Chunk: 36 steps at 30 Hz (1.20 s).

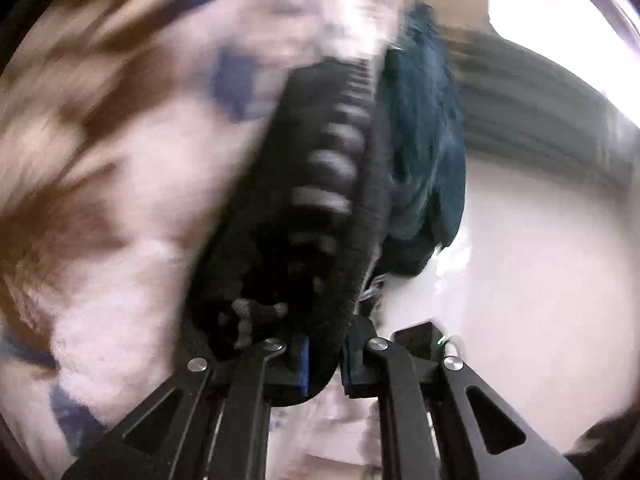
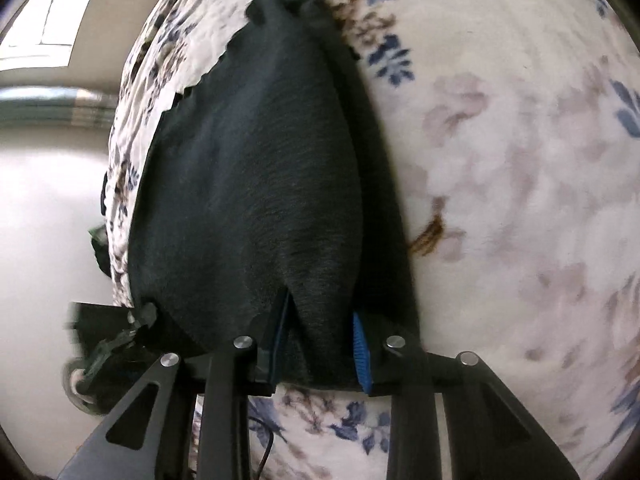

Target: Fold small clothes

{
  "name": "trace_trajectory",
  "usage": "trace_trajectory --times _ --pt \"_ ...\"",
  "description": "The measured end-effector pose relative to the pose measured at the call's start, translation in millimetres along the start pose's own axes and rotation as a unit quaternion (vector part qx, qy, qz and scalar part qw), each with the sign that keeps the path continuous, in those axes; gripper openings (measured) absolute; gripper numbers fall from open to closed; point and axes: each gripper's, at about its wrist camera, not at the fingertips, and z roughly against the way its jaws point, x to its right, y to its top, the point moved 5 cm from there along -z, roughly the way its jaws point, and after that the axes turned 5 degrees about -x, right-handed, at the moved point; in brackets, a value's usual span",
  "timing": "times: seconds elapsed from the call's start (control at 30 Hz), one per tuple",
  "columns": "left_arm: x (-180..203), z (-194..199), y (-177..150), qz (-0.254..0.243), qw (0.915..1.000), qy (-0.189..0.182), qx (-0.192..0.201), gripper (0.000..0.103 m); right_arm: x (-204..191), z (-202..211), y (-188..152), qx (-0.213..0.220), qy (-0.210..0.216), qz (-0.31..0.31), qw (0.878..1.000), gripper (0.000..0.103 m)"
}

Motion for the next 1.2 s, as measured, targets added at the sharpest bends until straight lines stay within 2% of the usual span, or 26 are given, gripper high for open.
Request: trace_trajectory --times 0.07,0.1,0.13,0.17,0.2,0.27,0.3,0.33,0.37,0.47,0.53,0.57,0.6,0.67,0.73,0.77,0.83,0.87,0.9,0.93,1.0,1.03,1.1,1.13,1.17,1.2 --pt "9.4 2.9 -0.6 -0.050 0.9967 0.061 -0.019 0.014 -4.3 0.9 -1.0 -0.006 -0.019 0.012 1.000 0.031" --pt "15.5 4.9 -2.4 -0.066 0.9941 0.082 -0.023 0.025 -5.3 2.2 -2.2 -0.006 -0.031 0.018 0.999 0.033" --pt "24.9 7.7 -5.2 -0.091 0.9889 0.115 -0.026 0.034 -7.9 4.1 -2.8 -0.005 -0.043 0.026 0.999 0.033" --pt "31.7 10.2 -7.7 -0.113 0.9846 0.131 -0.027 0.038 -10.5 5.4 -2.4 -0.003 -0.051 0.034 0.998 0.034" --pt "39.4 8.4 -12.9 -0.144 0.9752 0.165 -0.030 0.039 -12.7 6.1 -3.5 -0.002 -0.062 0.043 0.997 0.042" --pt "45.4 0.0 -22.2 -0.183 0.9551 0.231 -0.026 0.028 -13.5 0.3 -7.2 -0.013 -0.069 0.058 0.996 0.049" --pt "48.3 0.2 -21.7 -0.186 0.9515 0.245 -0.013 0.007 -13.6 -0.9 -8.5 -0.014 -0.069 0.063 0.995 0.047" --pt "52.2 2.9 -18.8 -0.180 0.9543 0.238 -0.004 0.007 -13.4 0.8 -9.6 -0.003 -0.069 0.064 0.996 0.038" --pt "58.9 6.3 -19.6 -0.183 0.9536 0.239 0.006 0.007 -13.3 4.9 -10.1 0.003 -0.056 0.056 0.997 0.018" --pt "46.2 7.6 -14.6 -0.172 0.9472 0.271 0.007 0.007 -12.3 18.0 -11.1 0.022 -0.060 0.047 0.997 0.012" --pt "28.7 5.4 -9.2 -0.128 0.9573 0.259 -0.012 0.008 -7.1 17.8 -12.7 0.021 -0.069 0.032 0.997 0.010" --pt "32.3 7.0 -7.1 -0.127 0.9571 0.260 -0.012 0.009 -4.8 16.6 -12.4 0.018 -0.072 0.026 0.997 0.010" --pt "43.2 6.4 -7.5 -0.147 0.9497 0.276 -0.014 0.011 -6.0 15.6 -12.3 0.013 -0.074 0.030 0.997 0.010" --pt "63.9 10.9 -17.3 -0.177 0.9426 0.282 -0.023 0.024 -13.9 18.7 -10.2 0.004 -0.077 0.052 0.996 0.013" --pt "79.7 23.6 -21.0 -0.198 0.9374 0.286 -0.004 0.053 -17.5 19.7 -5.5 0.000 -0.083 0.055 0.995 0.016" --pt "86.2 20.3 -14.3 -0.204 0.9355 0.289 0.008 0.061 -18.2 20.9 -4.6 -0.004 -0.082 0.057 0.995 0.016" --pt "79.5 10.8 8.3 -0.192 0.9146 0.354 0.031 0.067 -19.6 19.6 -2.1 -0.005 -0.089 0.061 0.994 0.016" --pt "75.5 0.0 21.7 -0.189 0.9143 0.357 0.026 0.067 -19.5 17.2 -2.3 -0.011 -0.095 0.069 0.993 0.016" --pt "74.9 -9.5 30.3 -0.190 0.9170 0.350 0.026 0.061 -16.7 17.3 -2.5 -0.013 -0.104 0.076 0.992 0.016" --pt "77.8 -17.6 38.0 -0.194 0.9228 0.331 0.033 0.033 -16.6 16.1 -2.0 -0.012 -0.113 0.083 0.990 0.016" --pt "94.0 -36.4 38.7 -0.223 0.9269 0.301 0.022 0.019 -15.4 13.3 -1.7 -0.012 -0.114 0.082 0.990 0.016" --pt "104.8 -39.9 37.0 -0.233 0.9365 0.262 0.013 0.018 -12.0 14.8 -1.3 -0.009 -0.111 0.075 0.991 0.016" --pt "108.6 -36.9 39.6 -0.196 0.9659 0.169 0.009 0.017 -5.5 16.4 -0.6 -0.008 -0.093 0.054 0.994 0.016" --pt "102.1 -29.8 43.5 -0.156 0.9820 0.107 0.007 0.017 -1.5 18.1 -0.1 -0.007 -0.085 0.045 0.995 0.016" --pt "88.6 -21.6 49.4 -0.105 0.9929 0.055 0.011 0.017 1.2 18.6 0.2 -0.005 -0.078 0.037 0.996 0.016" --pt "72.9 -15.7 55.8 -0.062 0.9969 0.045 0.021 0.017 5.1 19.8 0.2 -0.006 -0.069 0.030 0.997 0.016"
